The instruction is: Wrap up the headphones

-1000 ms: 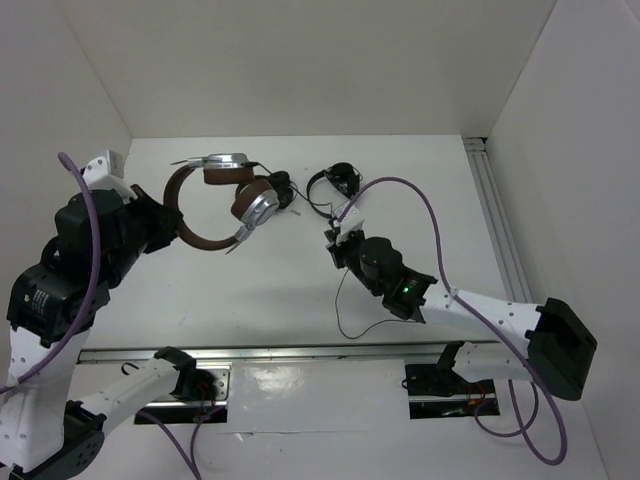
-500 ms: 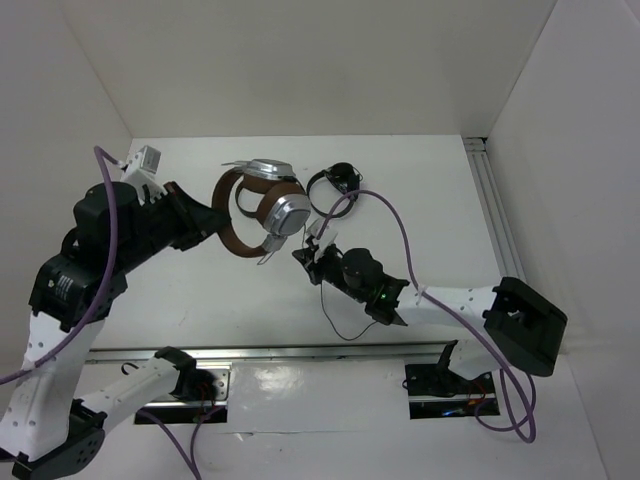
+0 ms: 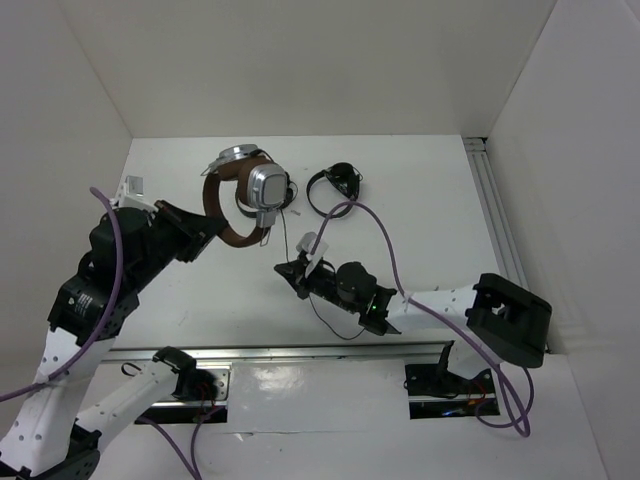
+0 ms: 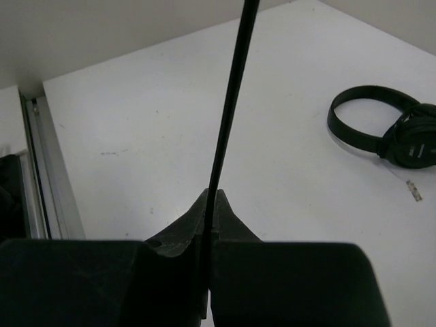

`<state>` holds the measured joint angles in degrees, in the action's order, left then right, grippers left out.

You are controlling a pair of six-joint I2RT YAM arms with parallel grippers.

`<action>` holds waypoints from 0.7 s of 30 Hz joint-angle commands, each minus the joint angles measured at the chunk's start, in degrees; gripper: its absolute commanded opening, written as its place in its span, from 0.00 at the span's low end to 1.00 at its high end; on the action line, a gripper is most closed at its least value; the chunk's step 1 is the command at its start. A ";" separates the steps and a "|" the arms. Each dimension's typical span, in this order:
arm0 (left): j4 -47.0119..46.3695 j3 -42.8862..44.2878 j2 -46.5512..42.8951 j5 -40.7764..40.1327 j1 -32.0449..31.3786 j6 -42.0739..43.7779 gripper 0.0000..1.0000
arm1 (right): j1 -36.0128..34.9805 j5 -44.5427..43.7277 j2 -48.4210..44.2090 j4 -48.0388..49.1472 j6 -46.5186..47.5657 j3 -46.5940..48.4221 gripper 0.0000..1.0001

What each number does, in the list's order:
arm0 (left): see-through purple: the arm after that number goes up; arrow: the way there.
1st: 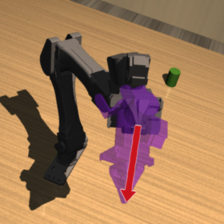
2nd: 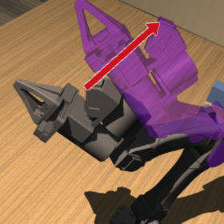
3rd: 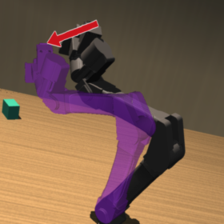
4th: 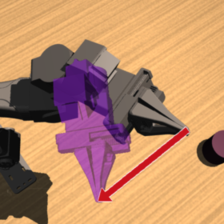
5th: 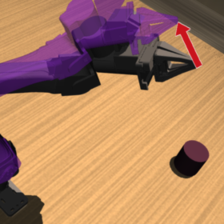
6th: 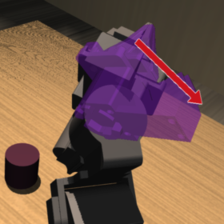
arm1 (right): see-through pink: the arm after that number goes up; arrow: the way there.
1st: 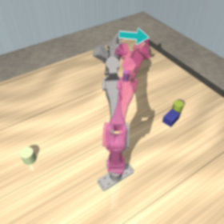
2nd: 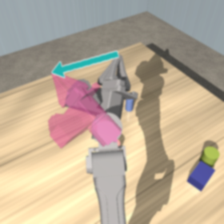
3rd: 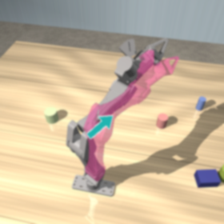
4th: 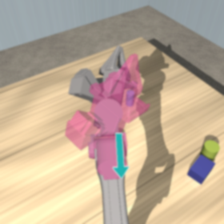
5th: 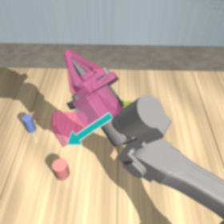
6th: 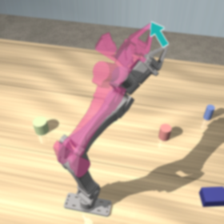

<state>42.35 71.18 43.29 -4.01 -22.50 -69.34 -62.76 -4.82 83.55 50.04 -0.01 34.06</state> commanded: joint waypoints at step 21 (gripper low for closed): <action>-6.49 0.99 10.41 -25.43 -1.76 2.37 0.00 | -6.58 17.82 7.07 1.81 -1.04 9.53 0.00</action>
<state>41.67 70.61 53.87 -23.57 -23.86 -67.83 -68.38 7.57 93.10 54.24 -1.85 42.06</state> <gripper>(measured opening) 0.123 0.011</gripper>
